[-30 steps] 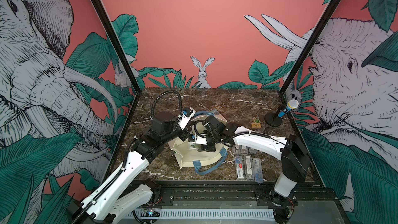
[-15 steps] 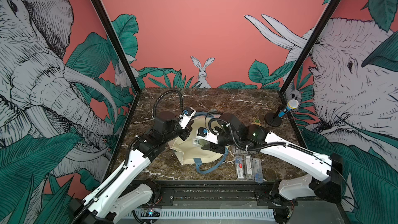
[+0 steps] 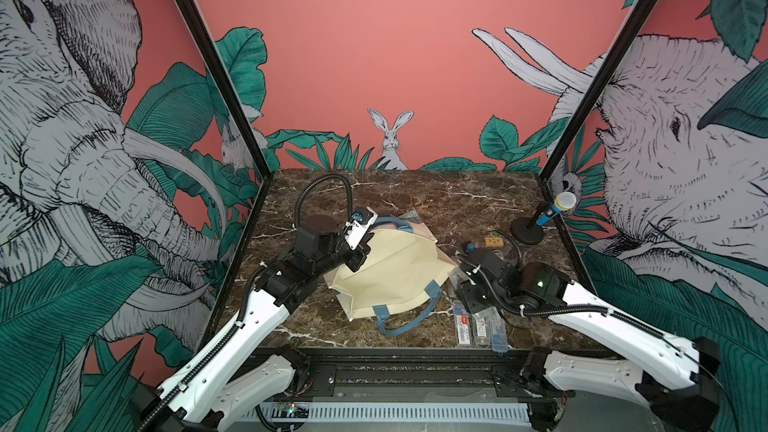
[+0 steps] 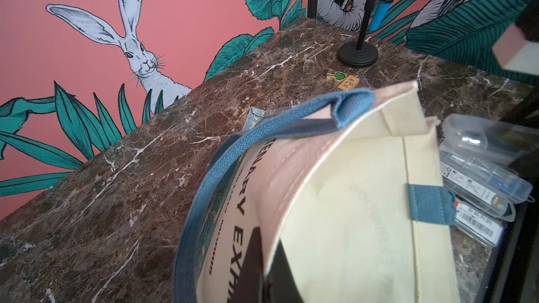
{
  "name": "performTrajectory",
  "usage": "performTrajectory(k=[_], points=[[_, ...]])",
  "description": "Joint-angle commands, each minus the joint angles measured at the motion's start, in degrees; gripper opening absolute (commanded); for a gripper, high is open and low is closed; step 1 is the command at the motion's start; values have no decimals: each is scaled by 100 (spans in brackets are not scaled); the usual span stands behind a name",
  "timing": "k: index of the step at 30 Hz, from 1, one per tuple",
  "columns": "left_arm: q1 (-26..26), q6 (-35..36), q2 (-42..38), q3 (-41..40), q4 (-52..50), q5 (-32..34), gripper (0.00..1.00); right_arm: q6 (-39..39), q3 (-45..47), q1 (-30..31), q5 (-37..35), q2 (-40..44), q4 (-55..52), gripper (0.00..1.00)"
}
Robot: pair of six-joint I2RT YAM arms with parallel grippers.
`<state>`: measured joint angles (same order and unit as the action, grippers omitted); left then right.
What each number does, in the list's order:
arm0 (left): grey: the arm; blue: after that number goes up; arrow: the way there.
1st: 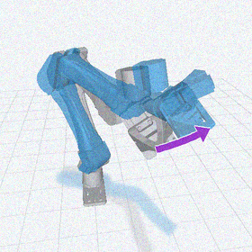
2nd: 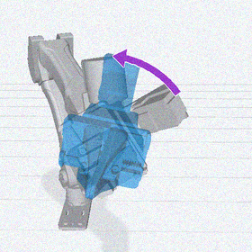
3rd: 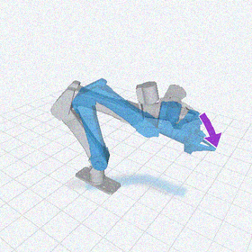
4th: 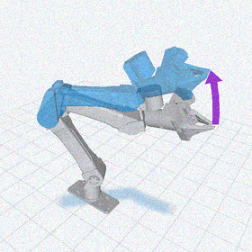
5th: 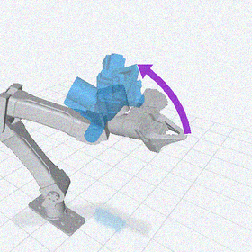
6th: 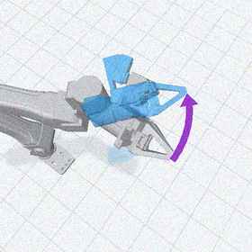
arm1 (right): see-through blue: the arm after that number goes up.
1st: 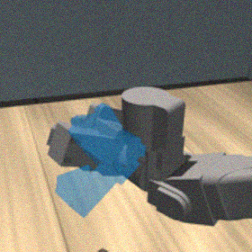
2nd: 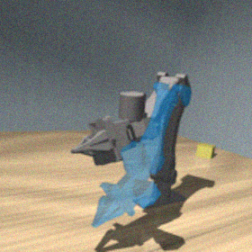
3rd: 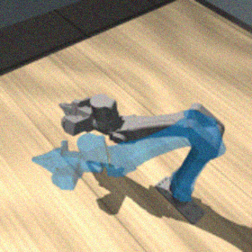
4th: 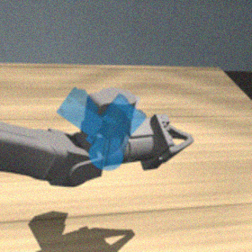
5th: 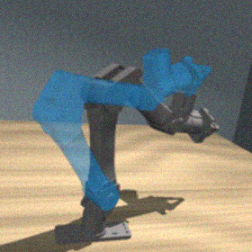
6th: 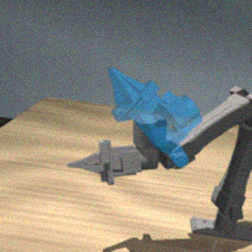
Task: Take out the compass set from the canvas bag
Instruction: Place the compass set at the center of the board.
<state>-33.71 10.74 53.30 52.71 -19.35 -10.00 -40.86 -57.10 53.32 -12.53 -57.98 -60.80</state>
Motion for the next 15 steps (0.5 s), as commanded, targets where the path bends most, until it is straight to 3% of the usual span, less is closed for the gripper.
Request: performTrajectory(k=[1,8,15], points=[[-3,-23,-178,-134,157,-169,0,-1952,650,-261,-1088,570,-745,35],[24,-20,-276,-146,160,-261,0,-2883,2095,-842,-1770,1582,-257,35],[48,-23,-320,-156,169,-332,0,-3192,2563,-1226,-2094,1856,-321,39]])
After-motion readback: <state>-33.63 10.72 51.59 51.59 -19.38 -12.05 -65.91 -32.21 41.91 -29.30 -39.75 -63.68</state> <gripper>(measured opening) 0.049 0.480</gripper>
